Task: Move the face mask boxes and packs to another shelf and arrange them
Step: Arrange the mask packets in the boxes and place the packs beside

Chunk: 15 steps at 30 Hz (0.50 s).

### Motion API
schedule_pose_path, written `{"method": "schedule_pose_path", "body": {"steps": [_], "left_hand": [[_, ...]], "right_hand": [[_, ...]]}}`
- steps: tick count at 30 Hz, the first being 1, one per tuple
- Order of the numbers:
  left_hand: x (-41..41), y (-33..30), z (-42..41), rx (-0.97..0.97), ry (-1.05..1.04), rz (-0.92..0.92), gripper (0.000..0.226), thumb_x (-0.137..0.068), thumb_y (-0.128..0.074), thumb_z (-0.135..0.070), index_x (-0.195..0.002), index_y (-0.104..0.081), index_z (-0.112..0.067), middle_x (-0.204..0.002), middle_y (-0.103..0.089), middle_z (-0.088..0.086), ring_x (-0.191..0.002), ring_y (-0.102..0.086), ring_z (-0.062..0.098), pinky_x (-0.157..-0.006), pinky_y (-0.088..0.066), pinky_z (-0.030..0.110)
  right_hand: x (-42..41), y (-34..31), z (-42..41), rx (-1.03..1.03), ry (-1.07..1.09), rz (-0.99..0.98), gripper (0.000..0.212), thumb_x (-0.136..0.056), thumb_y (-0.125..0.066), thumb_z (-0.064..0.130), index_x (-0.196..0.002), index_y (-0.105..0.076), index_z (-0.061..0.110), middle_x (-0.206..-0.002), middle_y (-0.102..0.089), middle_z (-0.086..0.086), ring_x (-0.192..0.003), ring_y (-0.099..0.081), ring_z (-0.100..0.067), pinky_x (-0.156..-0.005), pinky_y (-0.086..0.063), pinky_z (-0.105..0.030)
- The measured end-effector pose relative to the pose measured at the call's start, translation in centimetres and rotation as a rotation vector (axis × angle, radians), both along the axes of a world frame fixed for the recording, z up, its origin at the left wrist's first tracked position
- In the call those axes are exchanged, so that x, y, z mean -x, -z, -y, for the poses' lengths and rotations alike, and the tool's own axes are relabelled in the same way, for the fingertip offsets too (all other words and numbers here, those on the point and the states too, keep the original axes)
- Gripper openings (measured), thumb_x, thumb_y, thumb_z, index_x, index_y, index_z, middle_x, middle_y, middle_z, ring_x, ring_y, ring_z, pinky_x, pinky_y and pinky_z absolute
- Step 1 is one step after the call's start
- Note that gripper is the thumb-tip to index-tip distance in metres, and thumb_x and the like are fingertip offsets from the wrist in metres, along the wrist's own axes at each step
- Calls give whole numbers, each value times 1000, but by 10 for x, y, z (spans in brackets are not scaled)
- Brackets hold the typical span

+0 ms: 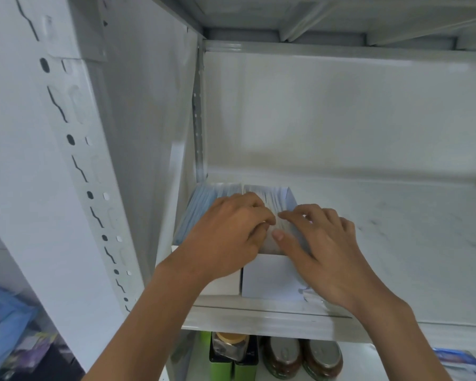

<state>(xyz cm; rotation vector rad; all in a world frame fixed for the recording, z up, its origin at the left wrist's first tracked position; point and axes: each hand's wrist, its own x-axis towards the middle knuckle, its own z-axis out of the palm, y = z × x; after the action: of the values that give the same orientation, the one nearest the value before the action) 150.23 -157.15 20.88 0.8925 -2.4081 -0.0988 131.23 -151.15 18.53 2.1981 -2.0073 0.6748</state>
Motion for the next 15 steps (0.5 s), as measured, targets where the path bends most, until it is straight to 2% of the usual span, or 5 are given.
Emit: {"method": "schedule_pose_path", "body": {"steps": [5,8,11,13,15], "left_hand": [[-8,4,5,-53,13,20,20,-101,-55,-19,-103,-75,-15,-99,-72,1,-89,-66,18,-83,-53,40],[-6,5,4,-20,14,29,26,-103,-50,-29,-103,-74,-17,-105,-70,-1,-93,-66,19,-84,-53,42],[0,8,2,25,-108,34,36,-105,-44,-41,-115,-72,-21,-125,-67,-1,-110,-64,21,-94,-51,44],[3,11,3,36,-258,84,53,-102,-31,-55,-128,-66,-24,-146,-56,3,-130,-55,24,-106,-45,44],[5,12,3,34,-329,135,71,-96,-17,-66,-135,-62,-26,-156,-47,6,-140,-46,25,-111,-39,44]], "right_hand": [[6,10,-8,-34,7,-47,82,-92,1,78,-154,-33,36,-158,-32,17,-147,-23,-10,-122,-10,-52],[6,10,-8,6,-44,11,80,-94,-6,77,-158,-28,34,-164,-23,15,-152,-14,-6,-125,-7,-52],[2,11,-5,-1,-85,42,80,-95,-5,75,-151,-42,32,-161,-33,12,-150,-20,-5,-125,-9,-48],[0,11,-1,2,-77,101,80,-95,-7,73,-152,-43,29,-162,-32,10,-150,-22,-7,-125,-13,-45],[-1,10,1,1,-62,184,79,-96,-8,73,-153,-41,29,-163,-31,9,-150,-23,-7,-124,-20,-41]]}}
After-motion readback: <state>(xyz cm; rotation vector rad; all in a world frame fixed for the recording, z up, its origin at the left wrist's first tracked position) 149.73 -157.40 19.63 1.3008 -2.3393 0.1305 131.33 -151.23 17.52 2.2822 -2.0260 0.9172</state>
